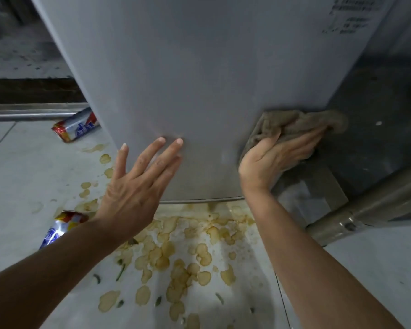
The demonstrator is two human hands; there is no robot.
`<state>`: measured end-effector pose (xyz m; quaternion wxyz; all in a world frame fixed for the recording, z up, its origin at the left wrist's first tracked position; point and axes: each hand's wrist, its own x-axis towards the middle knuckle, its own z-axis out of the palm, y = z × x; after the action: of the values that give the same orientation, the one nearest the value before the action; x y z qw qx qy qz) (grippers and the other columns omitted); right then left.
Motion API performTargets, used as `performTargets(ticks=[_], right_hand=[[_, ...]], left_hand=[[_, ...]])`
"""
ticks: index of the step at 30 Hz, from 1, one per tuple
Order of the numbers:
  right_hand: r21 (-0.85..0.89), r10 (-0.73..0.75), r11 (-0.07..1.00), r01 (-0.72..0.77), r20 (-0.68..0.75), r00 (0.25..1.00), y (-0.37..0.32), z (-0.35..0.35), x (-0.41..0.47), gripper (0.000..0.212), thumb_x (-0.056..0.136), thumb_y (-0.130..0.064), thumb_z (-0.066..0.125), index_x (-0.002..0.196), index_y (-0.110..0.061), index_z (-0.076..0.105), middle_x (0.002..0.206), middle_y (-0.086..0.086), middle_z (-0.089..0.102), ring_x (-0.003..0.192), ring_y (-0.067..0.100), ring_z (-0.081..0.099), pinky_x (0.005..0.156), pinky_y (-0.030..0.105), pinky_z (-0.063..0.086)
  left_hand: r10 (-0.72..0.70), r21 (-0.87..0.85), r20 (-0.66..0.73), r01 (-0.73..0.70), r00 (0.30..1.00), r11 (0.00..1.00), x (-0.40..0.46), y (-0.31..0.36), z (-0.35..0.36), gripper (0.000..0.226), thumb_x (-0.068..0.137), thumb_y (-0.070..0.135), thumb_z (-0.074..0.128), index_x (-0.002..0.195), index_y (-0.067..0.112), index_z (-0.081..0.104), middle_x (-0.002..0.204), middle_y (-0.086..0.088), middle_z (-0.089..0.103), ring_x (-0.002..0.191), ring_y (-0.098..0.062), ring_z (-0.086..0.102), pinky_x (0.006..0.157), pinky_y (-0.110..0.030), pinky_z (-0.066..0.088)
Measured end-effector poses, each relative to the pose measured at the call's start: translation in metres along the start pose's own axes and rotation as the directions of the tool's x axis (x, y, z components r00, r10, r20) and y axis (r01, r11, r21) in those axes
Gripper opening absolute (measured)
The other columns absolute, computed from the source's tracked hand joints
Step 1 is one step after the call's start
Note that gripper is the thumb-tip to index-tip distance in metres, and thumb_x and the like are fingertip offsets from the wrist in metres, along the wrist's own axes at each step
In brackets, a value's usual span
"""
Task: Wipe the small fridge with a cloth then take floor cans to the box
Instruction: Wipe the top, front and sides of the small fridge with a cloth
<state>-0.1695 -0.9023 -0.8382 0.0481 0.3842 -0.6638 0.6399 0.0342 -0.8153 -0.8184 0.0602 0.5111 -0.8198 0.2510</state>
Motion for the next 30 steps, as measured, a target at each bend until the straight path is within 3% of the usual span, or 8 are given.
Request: performTargets(ticks=[5,9,13,18,22,25,27,30], right_hand=[[-0.194,-0.262,0.924,0.329,0.304,0.916,0.058,-0.007,-0.043,0.079,0.092,-0.04,0.033,0.129,0.029,0.023,0.132,0.055,0.018,0.128,0.064,0.012,0.108,0.066,0.01],[-0.214,-0.253,0.864,0.456,0.598,0.761,0.088,-0.019,-0.082,0.058,0.089,-0.034,0.044,0.123,0.009,0.027,0.124,0.053,0.032,0.12,0.072,0.021,0.098,0.074,0.027],[-0.104,-0.41,0.854,0.509,0.469,0.783,0.078,-0.027,-0.068,0.046,0.087,-0.018,0.055,0.123,-0.004,0.03,0.139,0.027,0.011,0.13,0.051,0.014,0.115,0.055,0.017],[-0.087,-0.405,0.871,0.483,0.428,0.808,0.053,-0.053,-0.036,0.043,0.075,0.009,0.065,0.108,-0.01,0.044,0.124,0.019,0.035,0.11,0.038,0.047,0.091,0.043,0.051],[-0.06,-0.23,0.943,0.327,0.591,0.773,0.028,-0.08,-0.028,0.026,0.081,-0.004,0.068,0.104,-0.003,0.057,0.117,0.015,0.049,0.103,0.03,0.057,0.077,0.032,0.052],[-0.036,-0.105,0.983,0.181,0.697,0.709,0.01,-0.098,-0.029,0.025,0.081,-0.017,0.071,0.102,-0.012,0.058,0.115,0.003,0.047,0.096,0.019,0.057,0.076,0.026,0.047],[-0.003,-0.058,0.995,0.095,0.775,0.629,-0.004,-0.105,-0.027,0.026,0.078,-0.022,0.074,0.097,-0.021,0.056,0.11,-0.002,0.046,0.09,0.01,0.054,0.081,0.024,0.047],[0.053,-0.098,0.994,0.099,0.838,0.537,-0.025,-0.113,-0.03,0.031,0.074,-0.027,0.078,0.092,-0.031,0.052,0.103,-0.007,0.047,0.083,-0.003,0.051,0.073,0.006,0.041]], left_hand=[[-0.006,-0.041,0.046,0.008,0.999,0.999,-0.01,0.0,0.013,0.09,0.061,-0.001,0.067,0.142,0.01,0.03,0.156,-0.005,0.012,0.141,-0.027,0.017,0.105,-0.058,0.013],[-0.018,-0.057,0.092,0.024,0.996,0.998,-0.014,0.006,0.014,0.09,0.061,-0.001,0.067,0.142,0.011,0.031,0.156,-0.005,0.012,0.141,-0.027,0.018,0.107,-0.058,0.012],[-0.032,-0.09,0.1,0.042,0.994,0.995,-0.017,0.001,0.002,0.085,0.058,-0.002,0.07,0.138,0.008,0.041,0.154,-0.008,0.022,0.138,-0.028,0.025,0.106,-0.057,0.017],[-0.093,-0.125,0.176,0.116,0.98,0.985,-0.023,-0.002,-0.018,0.082,0.05,-0.001,0.075,0.128,0.008,0.052,0.146,-0.014,0.039,0.127,-0.033,0.043,0.1,-0.06,0.033],[-0.139,-0.196,0.284,0.199,0.949,0.96,-0.027,0.008,-0.035,0.075,0.065,0.008,0.071,0.135,0.016,0.045,0.151,-0.01,0.031,0.135,-0.031,0.033,0.108,-0.056,0.022],[-0.194,-0.372,0.341,0.322,0.92,0.871,-0.028,0.019,-0.043,0.065,0.083,0.027,0.058,0.141,0.03,0.027,0.153,0.007,0.023,0.139,-0.015,0.016,0.114,-0.042,0.005],[-0.215,-0.538,0.345,0.38,0.914,0.752,-0.022,0.027,-0.054,0.059,0.085,0.038,0.057,0.139,0.032,0.033,0.144,0.01,0.038,0.133,-0.012,0.029,0.109,-0.033,0.017],[-0.224,-0.766,0.503,0.55,0.835,0.334,-0.005,0.037,-0.07,0.046,0.084,0.042,0.062,0.126,0.026,0.052,0.122,0.008,0.059,0.115,-0.01,0.052,0.097,-0.026,0.038]])
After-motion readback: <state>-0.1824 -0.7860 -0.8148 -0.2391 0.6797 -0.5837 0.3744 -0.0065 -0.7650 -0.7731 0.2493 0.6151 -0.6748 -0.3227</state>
